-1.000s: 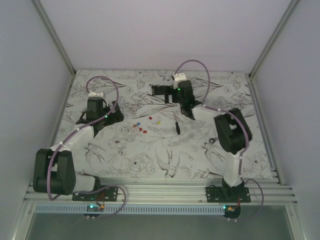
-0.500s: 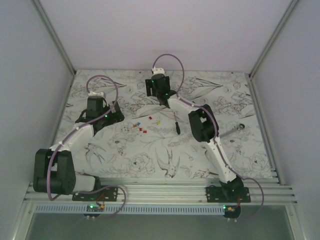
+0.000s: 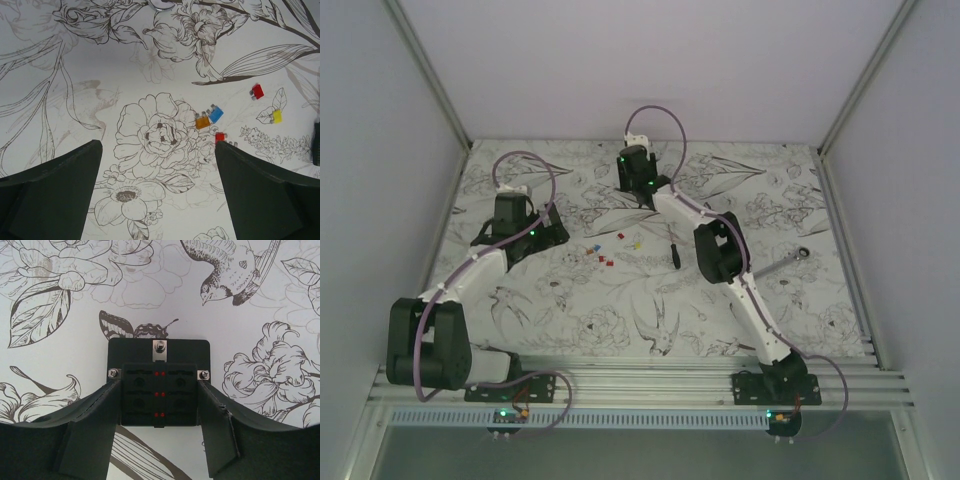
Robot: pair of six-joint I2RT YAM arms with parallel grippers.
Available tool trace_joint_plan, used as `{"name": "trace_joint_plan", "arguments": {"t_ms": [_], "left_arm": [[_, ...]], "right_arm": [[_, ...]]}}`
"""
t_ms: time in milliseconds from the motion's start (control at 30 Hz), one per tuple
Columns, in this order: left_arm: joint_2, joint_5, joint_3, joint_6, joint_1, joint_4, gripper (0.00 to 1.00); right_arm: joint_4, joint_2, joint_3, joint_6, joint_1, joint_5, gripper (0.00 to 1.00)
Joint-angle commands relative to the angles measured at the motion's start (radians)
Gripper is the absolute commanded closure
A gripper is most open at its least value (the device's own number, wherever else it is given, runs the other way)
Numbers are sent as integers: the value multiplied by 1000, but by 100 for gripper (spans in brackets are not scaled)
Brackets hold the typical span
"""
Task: Snap on the fuse box
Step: Pick up the fuse box base from the center of the board.
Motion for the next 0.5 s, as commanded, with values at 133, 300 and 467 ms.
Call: {"name": "trace_joint_plan", "arguments": {"t_ms": [133, 300, 467], "left_arm": [[-39, 15, 2, -32, 3, -46, 0], [-54, 37, -8, -62, 3, -52, 0], [-68, 75, -20, -96, -2, -53, 0]], "right_arm": [[-152, -10, 16, 67, -23, -47, 39], [-145, -112, -148, 61, -21, -97, 42], [-49, -291, -422, 22, -9, -136, 42]]}}
